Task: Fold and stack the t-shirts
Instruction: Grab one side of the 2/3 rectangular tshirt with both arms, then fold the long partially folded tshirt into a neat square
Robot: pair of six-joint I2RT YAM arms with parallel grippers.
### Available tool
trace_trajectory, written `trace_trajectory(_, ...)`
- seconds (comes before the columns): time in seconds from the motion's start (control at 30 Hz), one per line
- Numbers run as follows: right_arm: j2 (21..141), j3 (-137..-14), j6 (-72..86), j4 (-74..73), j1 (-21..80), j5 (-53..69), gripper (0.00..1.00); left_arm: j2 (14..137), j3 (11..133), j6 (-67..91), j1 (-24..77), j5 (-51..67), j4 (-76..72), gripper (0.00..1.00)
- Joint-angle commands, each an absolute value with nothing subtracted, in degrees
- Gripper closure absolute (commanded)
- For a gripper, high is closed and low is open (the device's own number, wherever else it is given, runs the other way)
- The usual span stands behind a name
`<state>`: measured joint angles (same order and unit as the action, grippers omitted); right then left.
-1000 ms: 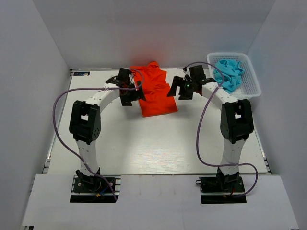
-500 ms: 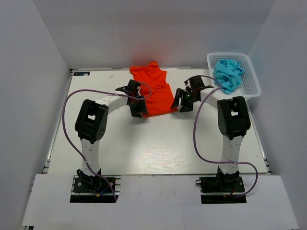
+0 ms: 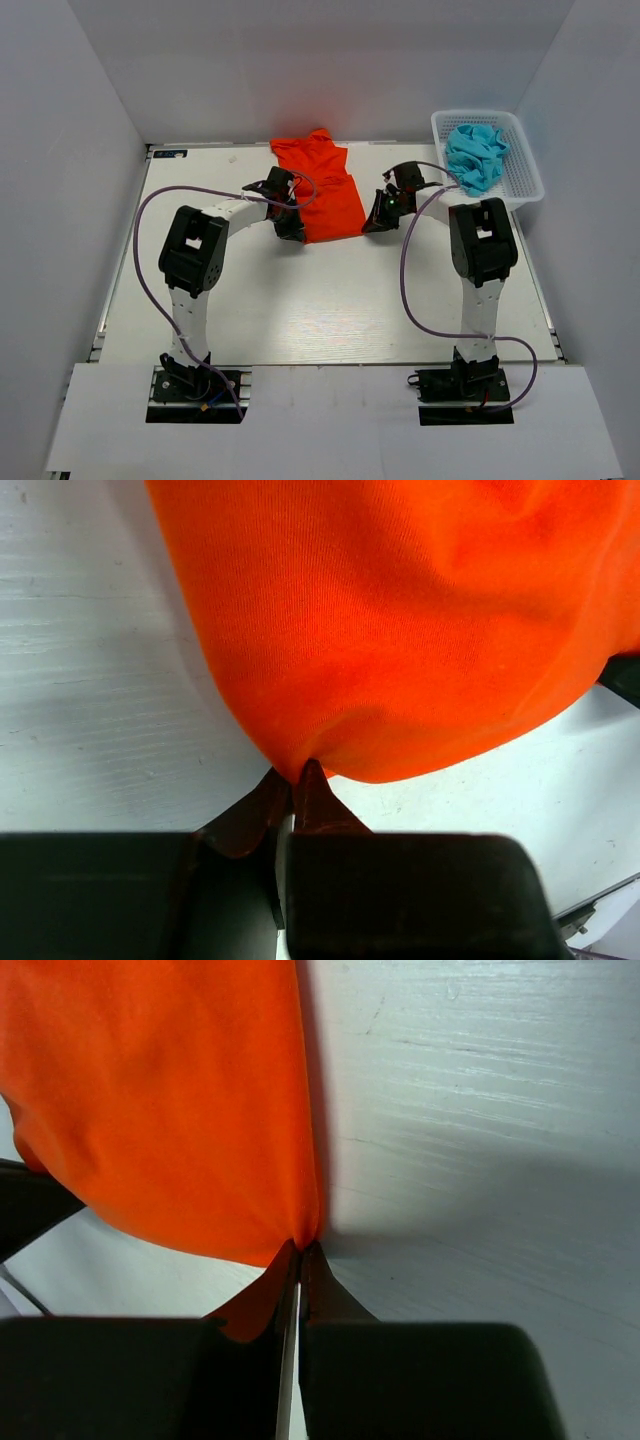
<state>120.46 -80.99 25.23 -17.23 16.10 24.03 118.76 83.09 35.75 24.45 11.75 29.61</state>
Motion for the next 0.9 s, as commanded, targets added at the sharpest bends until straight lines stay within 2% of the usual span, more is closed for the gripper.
trace_trajectory(0.0,120.9,-81.5,25.6,-16.9,16.3,24.5,1.0,119.1,83.4,35.3,24.8,12.6,30.2,1.0)
trace_trajectory(0.13,116.5,-79.3,25.2,-20.6,15.9,25.6,1.0,115.1,82.0,35.3,25.4,13.3,34.4,1.0)
trace_trajectory(0.23,107.3,-71.8,25.5,-23.1,16.5,25.7,1.0,109.1,77.2,35.3,27.7,12.7,37.6,1.0)
trace_trajectory(0.43,90.8,-64.0,23.7,-40.4,16.7,28.2,1.0,99.3,72.3,36.4,32.9,22.0,47.7,1.0)
trace_trajectory(0.57,84.5,-68.2,19.6,-49.8,16.3,26.6,1.0,93.7,74.1,36.9,33.6,22.9,54.6,1.0)
trace_trajectory(0.63,84.2,-72.9,19.3,-52.3,16.2,24.4,1.0,93.1,78.8,36.9,33.6,21.6,56.2,1.0)
trace_trajectory(0.87,87.1,-84.5,23.1,-51.2,14.9,16.6,1.0,97.3,91.4,36.9,31.6,13.5,56.2,1.0)
